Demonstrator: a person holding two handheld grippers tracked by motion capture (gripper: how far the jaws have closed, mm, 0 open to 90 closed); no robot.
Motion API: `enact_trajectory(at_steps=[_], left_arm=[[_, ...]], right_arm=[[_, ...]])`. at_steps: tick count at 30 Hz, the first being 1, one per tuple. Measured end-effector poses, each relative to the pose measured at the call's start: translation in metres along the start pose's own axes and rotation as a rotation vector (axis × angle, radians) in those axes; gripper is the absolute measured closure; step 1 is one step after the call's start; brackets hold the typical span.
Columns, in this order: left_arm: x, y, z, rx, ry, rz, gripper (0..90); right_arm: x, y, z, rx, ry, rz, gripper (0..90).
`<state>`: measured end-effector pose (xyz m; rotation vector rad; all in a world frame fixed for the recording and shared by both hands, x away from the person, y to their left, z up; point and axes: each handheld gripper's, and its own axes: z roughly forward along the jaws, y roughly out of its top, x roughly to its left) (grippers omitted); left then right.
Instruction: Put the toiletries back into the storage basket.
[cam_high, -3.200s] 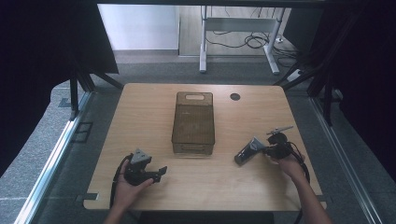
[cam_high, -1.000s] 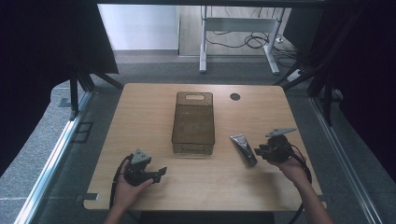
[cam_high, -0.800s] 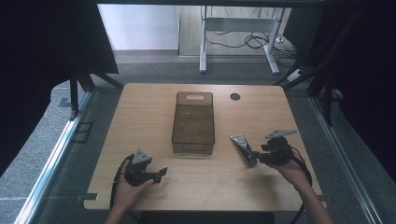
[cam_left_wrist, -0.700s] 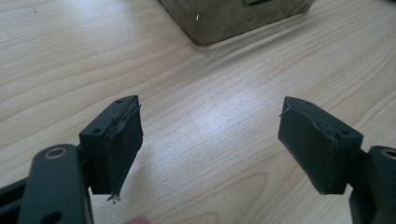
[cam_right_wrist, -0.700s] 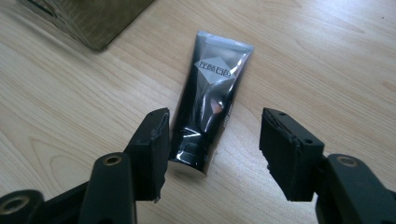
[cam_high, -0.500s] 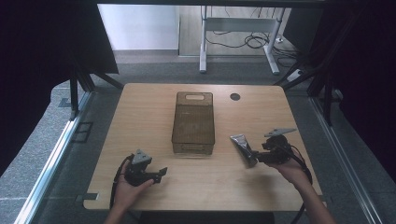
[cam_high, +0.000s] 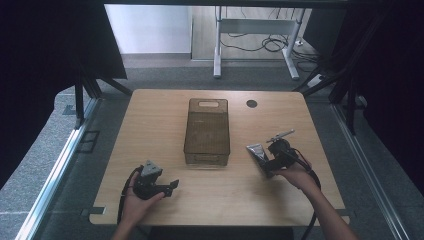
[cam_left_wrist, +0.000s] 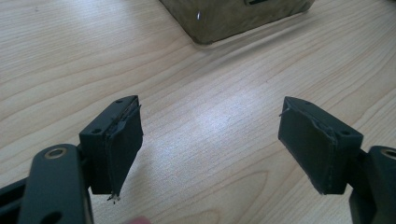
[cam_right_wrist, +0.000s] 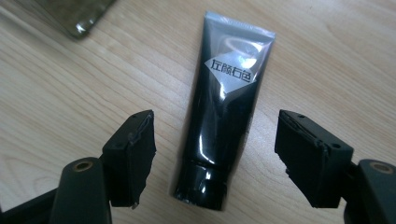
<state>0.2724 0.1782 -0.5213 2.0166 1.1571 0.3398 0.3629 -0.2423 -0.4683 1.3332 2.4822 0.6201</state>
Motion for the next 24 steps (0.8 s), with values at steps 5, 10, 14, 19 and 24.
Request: enact_trajectory(at_steps=[5,10,14,19,24], left_arm=[[0.0,0.0,0.0,0.003,0.0,0.007,22.2],[-0.003,0.0,0.002,0.005,-0.003,0.01,22.3],[-0.003,0.001,0.001,0.0,-0.006,0.015,22.3],[-0.002,0.0,0.001,0.005,-0.002,0.011,22.3],[-0.003,0.0,0.003,0.009,-0.003,0.011,22.3]], right_arm=[[0.003,0.003,0.014,0.064,-0.014,-0.005,28.1],[0.003,0.004,0.028,0.124,-0.034,0.007,27.4],[0.002,0.004,0.035,0.152,-0.039,0.017,27.6],[0.001,0.003,0.04,0.178,-0.037,0.025,29.2],[0.0,0.002,0.045,0.19,-0.029,0.039,34.5]])
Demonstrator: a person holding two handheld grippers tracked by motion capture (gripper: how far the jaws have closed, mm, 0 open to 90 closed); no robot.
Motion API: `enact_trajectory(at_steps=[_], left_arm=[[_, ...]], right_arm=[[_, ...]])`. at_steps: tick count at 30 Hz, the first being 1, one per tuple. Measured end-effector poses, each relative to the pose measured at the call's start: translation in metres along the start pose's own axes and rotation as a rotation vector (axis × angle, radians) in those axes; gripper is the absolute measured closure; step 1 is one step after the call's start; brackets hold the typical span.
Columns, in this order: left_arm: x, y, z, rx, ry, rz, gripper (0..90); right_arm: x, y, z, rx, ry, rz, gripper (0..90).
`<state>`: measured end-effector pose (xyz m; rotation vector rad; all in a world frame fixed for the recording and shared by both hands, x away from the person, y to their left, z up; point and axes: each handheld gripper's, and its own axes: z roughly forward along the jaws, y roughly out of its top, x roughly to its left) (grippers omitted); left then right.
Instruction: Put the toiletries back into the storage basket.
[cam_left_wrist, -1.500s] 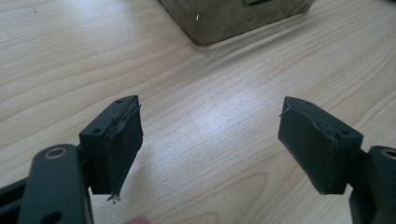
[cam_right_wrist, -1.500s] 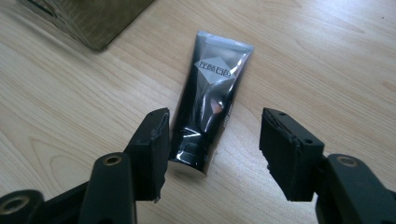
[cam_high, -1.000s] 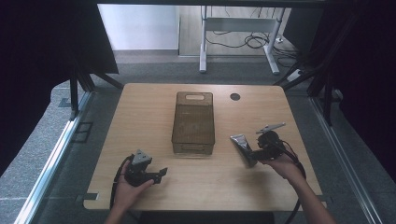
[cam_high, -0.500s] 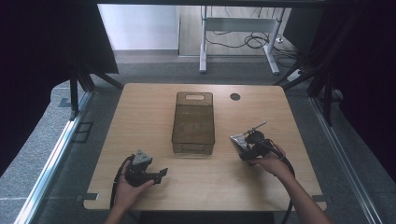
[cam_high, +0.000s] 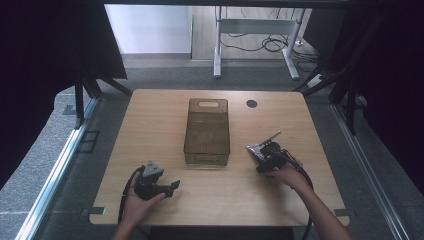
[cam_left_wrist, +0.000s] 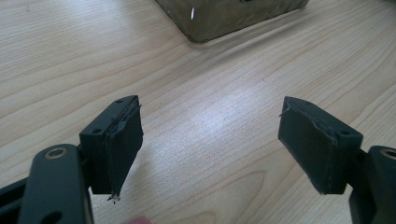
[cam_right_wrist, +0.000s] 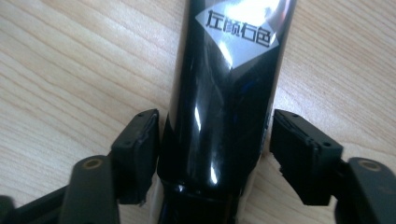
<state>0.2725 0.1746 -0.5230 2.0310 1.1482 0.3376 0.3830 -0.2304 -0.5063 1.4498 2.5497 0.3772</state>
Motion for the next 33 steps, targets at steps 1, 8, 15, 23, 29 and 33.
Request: enact_trajectory(at_steps=[1,8,15,23,29,33], left_arm=[[0.0,0.0,0.0,0.0,-0.001,0.005,22.3],[0.0,0.0,0.0,0.0,0.0,0.005,22.4],[0.001,0.0,-0.001,-0.008,0.001,0.0,22.4],[0.002,0.0,-0.001,-0.004,0.002,0.004,22.3],[0.0,0.0,-0.001,-0.003,0.003,0.0,22.3],[0.0,0.0,0.0,-0.002,0.003,0.0,22.3]], right_arm=[[0.0,0.001,0.0,-0.001,0.001,-0.001,35.7],[-0.005,0.007,0.001,0.027,0.024,0.023,43.7],[-0.011,0.007,0.0,0.026,0.045,0.039,47.2],[-0.017,0.002,-0.008,-0.017,0.064,0.038,47.7],[-0.023,-0.001,-0.022,-0.08,0.09,0.052,48.0],[-0.026,-0.002,-0.035,-0.14,0.115,0.062,48.2]])
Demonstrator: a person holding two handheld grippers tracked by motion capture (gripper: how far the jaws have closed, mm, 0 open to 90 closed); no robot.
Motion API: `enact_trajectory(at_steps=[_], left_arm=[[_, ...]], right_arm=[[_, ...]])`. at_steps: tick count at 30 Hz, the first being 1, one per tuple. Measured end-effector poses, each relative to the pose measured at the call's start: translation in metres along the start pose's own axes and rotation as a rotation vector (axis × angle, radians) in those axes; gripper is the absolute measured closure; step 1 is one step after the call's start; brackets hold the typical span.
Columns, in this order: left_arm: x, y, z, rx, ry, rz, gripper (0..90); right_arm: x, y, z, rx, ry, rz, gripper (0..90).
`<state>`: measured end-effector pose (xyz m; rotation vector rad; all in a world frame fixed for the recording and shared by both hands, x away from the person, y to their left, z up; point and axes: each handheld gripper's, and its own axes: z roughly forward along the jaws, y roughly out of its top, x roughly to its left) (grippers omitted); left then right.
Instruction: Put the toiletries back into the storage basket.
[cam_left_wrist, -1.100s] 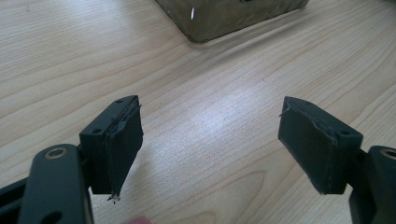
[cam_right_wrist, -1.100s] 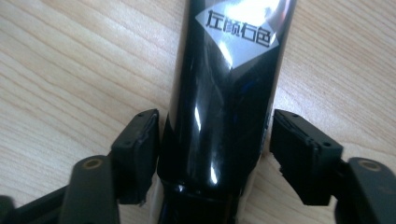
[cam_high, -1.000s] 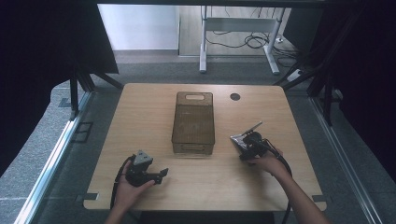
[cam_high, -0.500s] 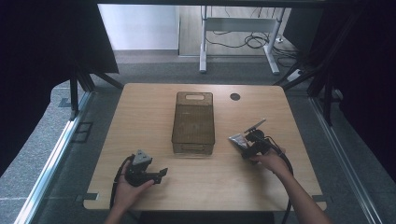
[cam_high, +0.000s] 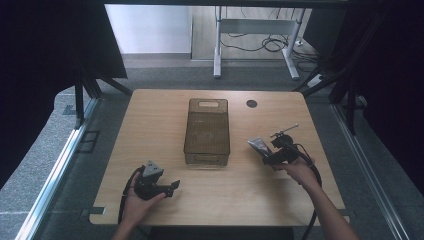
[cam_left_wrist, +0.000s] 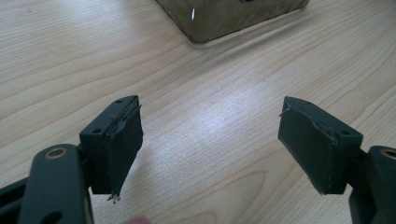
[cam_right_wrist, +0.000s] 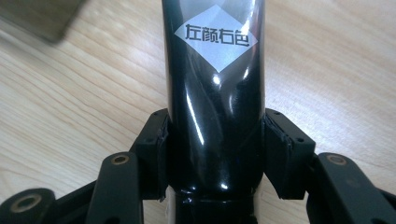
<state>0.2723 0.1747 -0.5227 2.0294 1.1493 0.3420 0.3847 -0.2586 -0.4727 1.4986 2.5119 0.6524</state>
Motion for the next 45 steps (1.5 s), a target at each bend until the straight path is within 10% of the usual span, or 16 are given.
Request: enact_trajectory(at_steps=[16,45], left_arm=[[0.0,0.0,0.001,0.002,-0.001,0.006,22.3],[0.002,-0.001,0.0,0.002,-0.002,0.0,22.3]], right_arm=[[0.003,0.019,-0.061,-0.209,0.054,0.0,48.4],[0.05,0.079,-0.061,-0.2,0.052,-0.092,48.4]])
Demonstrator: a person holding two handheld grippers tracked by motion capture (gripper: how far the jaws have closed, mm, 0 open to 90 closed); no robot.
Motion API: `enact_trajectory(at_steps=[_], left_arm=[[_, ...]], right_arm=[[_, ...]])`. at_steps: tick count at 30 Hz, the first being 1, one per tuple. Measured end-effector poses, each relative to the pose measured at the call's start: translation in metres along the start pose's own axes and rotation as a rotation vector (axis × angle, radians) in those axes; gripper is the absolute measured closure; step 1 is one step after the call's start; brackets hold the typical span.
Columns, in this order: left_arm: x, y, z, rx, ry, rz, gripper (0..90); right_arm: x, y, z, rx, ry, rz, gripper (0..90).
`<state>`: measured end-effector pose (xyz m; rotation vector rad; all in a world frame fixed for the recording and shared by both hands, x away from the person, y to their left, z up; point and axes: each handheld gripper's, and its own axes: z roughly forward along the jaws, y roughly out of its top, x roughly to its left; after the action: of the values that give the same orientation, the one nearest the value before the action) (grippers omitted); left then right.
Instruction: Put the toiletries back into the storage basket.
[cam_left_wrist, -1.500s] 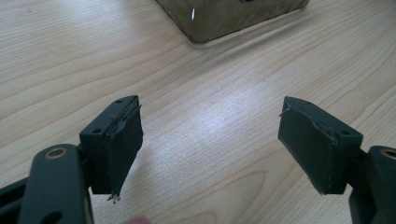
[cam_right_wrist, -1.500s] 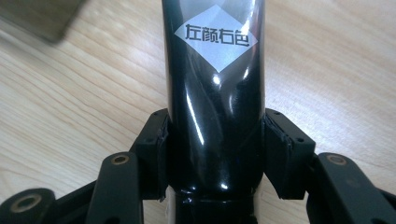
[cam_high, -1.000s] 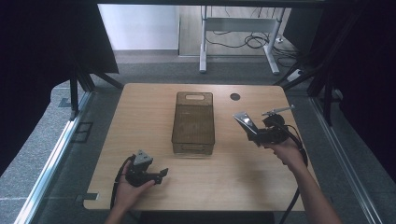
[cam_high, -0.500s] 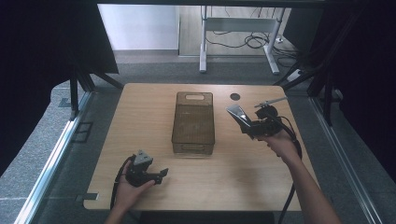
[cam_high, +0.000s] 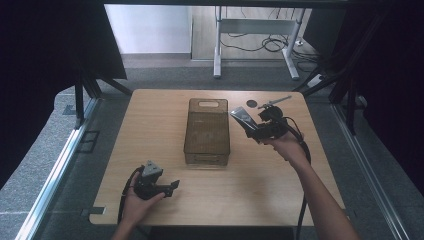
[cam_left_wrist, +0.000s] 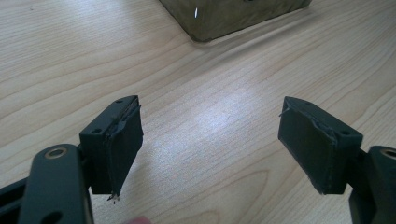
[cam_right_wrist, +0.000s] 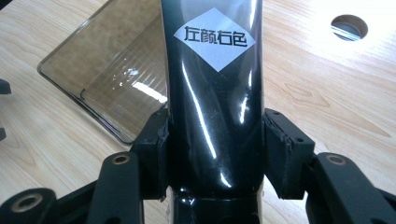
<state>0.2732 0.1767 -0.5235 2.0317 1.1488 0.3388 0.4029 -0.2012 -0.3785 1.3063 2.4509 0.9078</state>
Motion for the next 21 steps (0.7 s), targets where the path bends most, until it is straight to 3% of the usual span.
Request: enact_trajectory(at_steps=[21], left_arm=[[0.001,0.0,-0.001,-0.005,-0.002,-0.01,22.3]], right_arm=[[0.021,0.028,0.027,0.049,0.019,-0.03,48.5]])
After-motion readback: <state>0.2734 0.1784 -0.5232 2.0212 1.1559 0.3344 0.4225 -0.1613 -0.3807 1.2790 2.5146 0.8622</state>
